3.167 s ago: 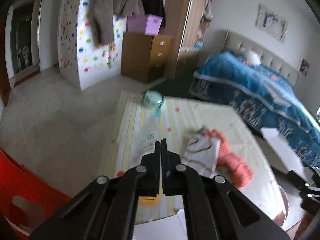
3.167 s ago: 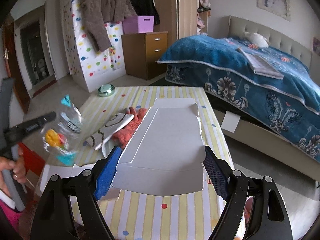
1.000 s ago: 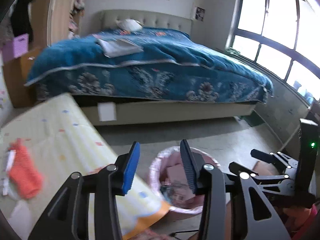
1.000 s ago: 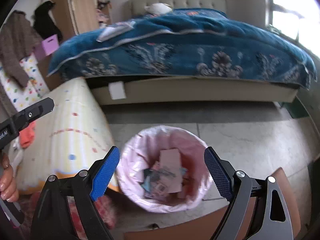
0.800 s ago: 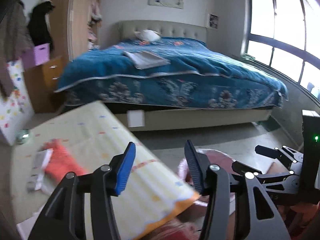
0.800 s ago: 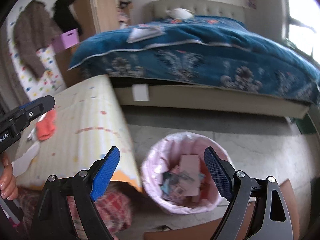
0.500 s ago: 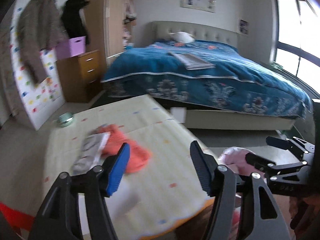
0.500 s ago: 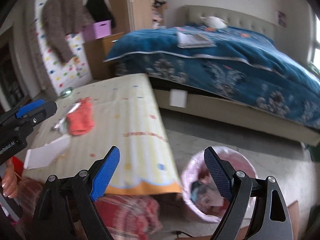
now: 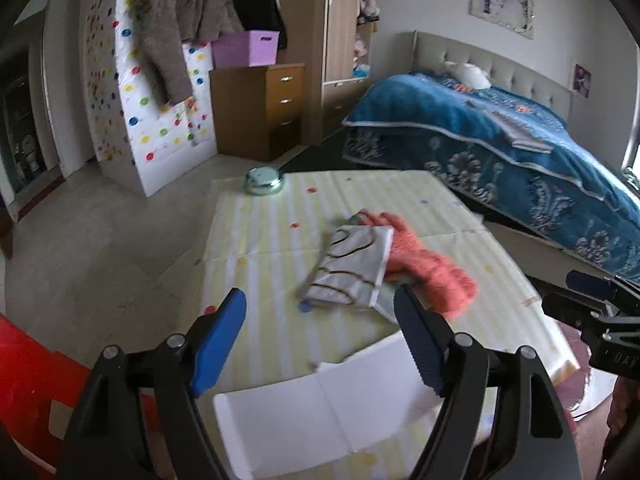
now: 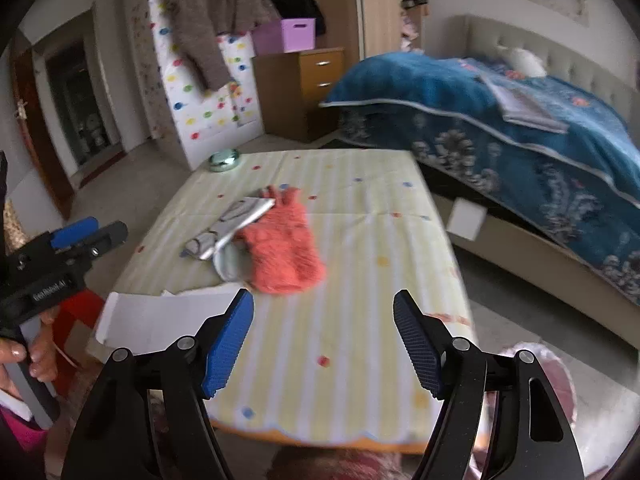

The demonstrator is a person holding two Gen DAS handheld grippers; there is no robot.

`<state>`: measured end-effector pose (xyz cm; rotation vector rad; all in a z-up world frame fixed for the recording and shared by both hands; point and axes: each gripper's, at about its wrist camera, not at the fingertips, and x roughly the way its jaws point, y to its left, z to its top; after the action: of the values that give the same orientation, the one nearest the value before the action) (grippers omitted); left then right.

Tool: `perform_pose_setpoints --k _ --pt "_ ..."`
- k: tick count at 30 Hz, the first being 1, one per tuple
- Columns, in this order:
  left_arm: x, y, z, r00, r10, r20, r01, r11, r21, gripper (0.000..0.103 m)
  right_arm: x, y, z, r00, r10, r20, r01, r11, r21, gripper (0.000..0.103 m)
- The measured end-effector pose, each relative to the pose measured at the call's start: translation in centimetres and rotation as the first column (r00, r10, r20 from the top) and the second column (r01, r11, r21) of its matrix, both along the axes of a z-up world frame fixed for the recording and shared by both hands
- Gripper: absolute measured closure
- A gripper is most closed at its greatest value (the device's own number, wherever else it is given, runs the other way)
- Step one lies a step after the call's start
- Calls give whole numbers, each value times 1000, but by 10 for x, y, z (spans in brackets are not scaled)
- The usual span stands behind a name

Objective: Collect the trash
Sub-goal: 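Grasp the orange knit glove with the right tool, then grasp the white-and-brown wrapper with the left tool while the right tool holds the glove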

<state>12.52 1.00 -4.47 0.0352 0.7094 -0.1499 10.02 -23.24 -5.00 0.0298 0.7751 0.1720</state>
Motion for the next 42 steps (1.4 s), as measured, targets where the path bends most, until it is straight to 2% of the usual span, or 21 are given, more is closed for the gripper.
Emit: perform_pose_setpoints --k 3,10,15,19,20,21,23,25,26,27,29,30,34,37,42 --pt "11 5 -9 1000 17 -21 -16 1000 15 28 21 11 -6 999 25 -24 -25 999 21 23" --pt "38 15 -29 996 49 -74 -45 998 48 28 75 32 -28 993 83 -87 -79 996 48 23" --pt "54 17 -39 992 58 -110 -53 997 47 28 109 46 -47 985 115 -132 -109 993 53 18" --pt "57 14 -43 991 51 -126 -47 998 39 28 129 49 -60 976 127 -176 -116 991 68 19" --pt "56 13 -43 991 46 -129 -41 998 39 28 131 50 -62 974 131 -184 -120 990 73 21" --pt "56 12 -43 991 42 -130 -37 999 38 28 133 52 -63 971 142 -193 -128 988 83 32" --pt "52 10 -42 991 33 -131 -29 999 33 28 132 54 -64 970 146 -193 -136 989 64 41" --pt "49 8 -39 991 23 -128 -19 999 28 28 123 56 -57 975 149 -164 -146 989 28 62" --pt "48 6 -39 992 15 -128 -12 1000 25 28 116 56 -50 979 147 -143 -147 989 14 69" --pt "45 5 -37 992 3 -127 0 1000 21 28 115 55 -49 979 147 -139 -147 989 11 82" --pt "41 1 -34 992 -9 -122 11 1000 21 28 101 49 -33 987 130 -91 -130 992 9 94" --pt "39 0 -33 993 -13 -120 15 1000 20 28 99 48 -32 989 126 -83 -125 992 8 98" --pt "32 -4 -26 993 -28 -113 30 999 15 27 77 31 -6 998 59 2 -59 998 18 98" --pt "29 -8 -23 994 -36 -105 38 999 24 21 61 18 10 999 18 41 -19 999 27 98" --pt "34 -18 -32 991 -51 -123 57 997 47 21 54 0 15 999 -27 21 27 1000 5 98"
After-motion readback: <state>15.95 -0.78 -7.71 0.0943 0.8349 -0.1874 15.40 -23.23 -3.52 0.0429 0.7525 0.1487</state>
